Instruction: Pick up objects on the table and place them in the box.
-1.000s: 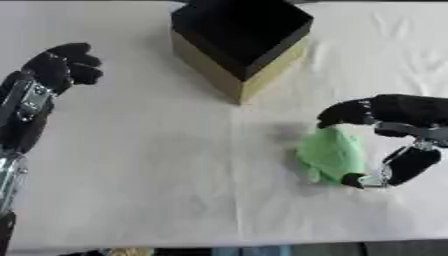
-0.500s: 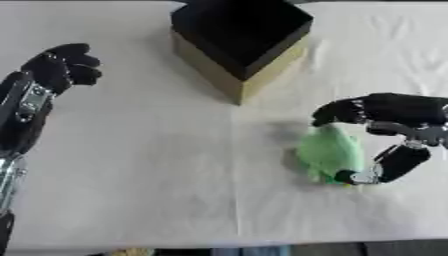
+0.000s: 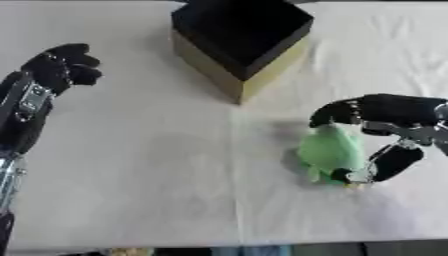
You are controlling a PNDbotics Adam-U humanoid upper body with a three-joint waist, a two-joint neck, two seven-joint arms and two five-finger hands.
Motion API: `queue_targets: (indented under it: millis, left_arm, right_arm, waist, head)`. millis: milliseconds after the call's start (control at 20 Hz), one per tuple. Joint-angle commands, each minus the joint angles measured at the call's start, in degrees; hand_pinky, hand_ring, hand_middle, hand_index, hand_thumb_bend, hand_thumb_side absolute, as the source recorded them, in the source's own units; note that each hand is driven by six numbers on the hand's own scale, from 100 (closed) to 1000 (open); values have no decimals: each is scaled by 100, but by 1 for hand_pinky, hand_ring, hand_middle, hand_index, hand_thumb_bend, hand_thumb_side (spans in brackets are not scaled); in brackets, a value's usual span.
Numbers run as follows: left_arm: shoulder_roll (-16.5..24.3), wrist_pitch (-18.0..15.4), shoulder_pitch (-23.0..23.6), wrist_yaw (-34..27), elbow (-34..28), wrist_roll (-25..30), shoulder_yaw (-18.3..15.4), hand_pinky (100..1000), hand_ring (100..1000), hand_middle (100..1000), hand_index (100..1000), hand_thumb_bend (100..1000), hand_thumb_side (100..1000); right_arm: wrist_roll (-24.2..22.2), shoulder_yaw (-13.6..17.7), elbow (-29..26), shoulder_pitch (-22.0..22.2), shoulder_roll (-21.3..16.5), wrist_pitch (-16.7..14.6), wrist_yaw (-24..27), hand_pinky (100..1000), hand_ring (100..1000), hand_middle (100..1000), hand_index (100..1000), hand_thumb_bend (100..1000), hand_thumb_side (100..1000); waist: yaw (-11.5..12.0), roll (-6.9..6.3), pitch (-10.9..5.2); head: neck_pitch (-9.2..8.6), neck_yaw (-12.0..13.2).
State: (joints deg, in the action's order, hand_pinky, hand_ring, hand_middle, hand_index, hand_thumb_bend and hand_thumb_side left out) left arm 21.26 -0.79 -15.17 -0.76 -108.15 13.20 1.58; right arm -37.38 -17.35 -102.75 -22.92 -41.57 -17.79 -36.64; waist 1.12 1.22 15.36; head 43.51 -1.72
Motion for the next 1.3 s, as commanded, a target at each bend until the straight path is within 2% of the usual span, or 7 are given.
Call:
queue_targets:
  millis: [50,400,600,750,1000,1300]
  left_arm:
    - [117,-8,-39,13,-64,13,-9,776,734,706,868,481,905]
    - [119,-8,-39,13,-65,16,-9,776,734,706,868,478,909]
    - [121,-5,-42,13,-64,15,-10,776,734,706,868,477,911]
    - [120,-3,-42,13,-63,19,-7,776,734,706,868,477,913]
    - [127,-3,-44,14,-65,21,-6,776,734,706,868,476,914]
    - [149,-4,-43,14,-68,26,-2,776,735,706,868,475,915]
  right_arm:
    - [22,25,22,-89,-63,-44,-128,768,818,881,924,404,514]
    - [77,16,110,-105,-45,-117,-373,757,790,831,903,394,489]
    - [165,33,136,-111,-47,-160,-495,727,724,750,865,359,424]
    - [288,51,125,-117,-52,-207,-552,687,625,616,781,327,352]
    - [642,103,84,-122,-79,-265,-625,631,499,474,645,298,293]
    - [1060,184,-16,-148,-152,-286,-647,592,435,402,572,288,260]
  waist:
    - [1,3,-101]
    - [7,5,-105]
    - [8,9,-112]
    - [7,13,-117]
    - [8,17,-125]
    - [-5,31,-137]
  head:
    - [53,-17]
    - [56,-18]
    - [56,-19]
    - [59,-18]
    - [61,-16]
    - [61,-12]
